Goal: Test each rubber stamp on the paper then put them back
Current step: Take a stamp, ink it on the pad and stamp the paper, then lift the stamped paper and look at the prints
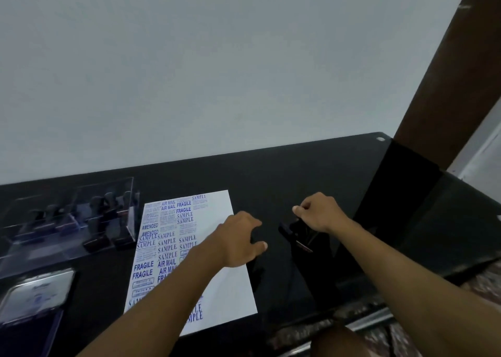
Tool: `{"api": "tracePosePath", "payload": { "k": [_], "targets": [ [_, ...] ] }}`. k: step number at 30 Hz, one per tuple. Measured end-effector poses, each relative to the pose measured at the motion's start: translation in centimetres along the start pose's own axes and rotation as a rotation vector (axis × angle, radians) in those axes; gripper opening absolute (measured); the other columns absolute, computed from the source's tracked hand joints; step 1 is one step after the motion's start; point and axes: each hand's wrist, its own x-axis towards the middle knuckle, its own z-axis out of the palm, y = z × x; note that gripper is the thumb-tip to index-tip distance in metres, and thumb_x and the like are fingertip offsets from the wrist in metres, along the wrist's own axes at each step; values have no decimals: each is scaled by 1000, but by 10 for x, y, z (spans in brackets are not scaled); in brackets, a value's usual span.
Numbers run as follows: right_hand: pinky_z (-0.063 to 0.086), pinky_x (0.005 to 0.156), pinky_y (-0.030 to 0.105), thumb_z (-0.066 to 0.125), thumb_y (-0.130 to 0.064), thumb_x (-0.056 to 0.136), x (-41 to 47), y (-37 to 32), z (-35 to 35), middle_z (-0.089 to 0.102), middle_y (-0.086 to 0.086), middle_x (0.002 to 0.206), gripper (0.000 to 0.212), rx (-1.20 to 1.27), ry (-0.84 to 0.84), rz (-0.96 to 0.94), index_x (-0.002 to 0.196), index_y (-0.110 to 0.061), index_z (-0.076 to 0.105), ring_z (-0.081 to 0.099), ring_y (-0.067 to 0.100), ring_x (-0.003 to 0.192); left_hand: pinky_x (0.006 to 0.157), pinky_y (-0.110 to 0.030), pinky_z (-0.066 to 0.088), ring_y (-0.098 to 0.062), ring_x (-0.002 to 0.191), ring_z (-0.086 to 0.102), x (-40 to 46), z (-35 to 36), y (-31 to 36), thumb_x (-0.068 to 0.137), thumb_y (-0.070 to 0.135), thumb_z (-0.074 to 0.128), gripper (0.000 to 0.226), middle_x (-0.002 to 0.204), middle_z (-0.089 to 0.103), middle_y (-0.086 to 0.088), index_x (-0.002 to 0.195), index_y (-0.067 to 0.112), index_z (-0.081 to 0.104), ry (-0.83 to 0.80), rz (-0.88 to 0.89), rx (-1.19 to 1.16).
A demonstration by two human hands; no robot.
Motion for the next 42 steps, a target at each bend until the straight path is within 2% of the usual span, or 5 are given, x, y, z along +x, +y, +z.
{"api": "tracePosePath", "payload": {
  "k": [12, 19, 23, 27, 42],
  "targets": [
    [54, 84, 32, 57, -20, 91, -49, -81, 23, 71, 4, 91, 23, 184, 79, -180, 90, -4, 72, 65, 19, 89, 111, -36, 35, -19, 137, 36, -55, -12, -38, 88, 40, 66, 63, 152, 33, 5, 143, 27, 39, 23, -104, 67],
    [30, 41, 22, 55, -22, 83, -72, -105, 69, 46, 1, 57, 36, 74, -111, -43, 53, -13, 37, 43, 13, 48, 111, -35, 34, -19, 134, 38, -117, -20, -94, 85, 34, 70, 69, 146, 37, 0, 145, 20, 39, 9, -221, 63],
    [47, 67, 27, 58, -30, 84, -82, -110, 94, 61, 14, 103, 22, 39, -141, 16, 74, -11, 53, 61, 29, 92, 111, -36, 33, -20, 132, 38, -146, -13, -117, 82, 36, 72, 73, 146, 34, -1, 144, 18, 39, 16, -298, 57],
    [44, 91, 35, 55, -34, 89, -92, -118, 103, 44, 17, 133, 43, -60, -129, 42, 121, -5, 53, 45, 33, 122, 112, -39, 32, -23, 134, 35, -159, -8, -127, 83, 37, 71, 75, 148, 31, -4, 146, 13, 38, -9, -300, 47],
    [44, 99, 44, 59, -31, 90, -94, -134, 119, 42, 12, 135, 43, -30, -31, 131, 126, -8, 50, 41, 30, 124, 111, -36, 32, -20, 135, 31, -159, 6, -139, 83, 38, 72, 79, 145, 36, 1, 148, 16, 34, 57, -274, -20]
  ]
}}
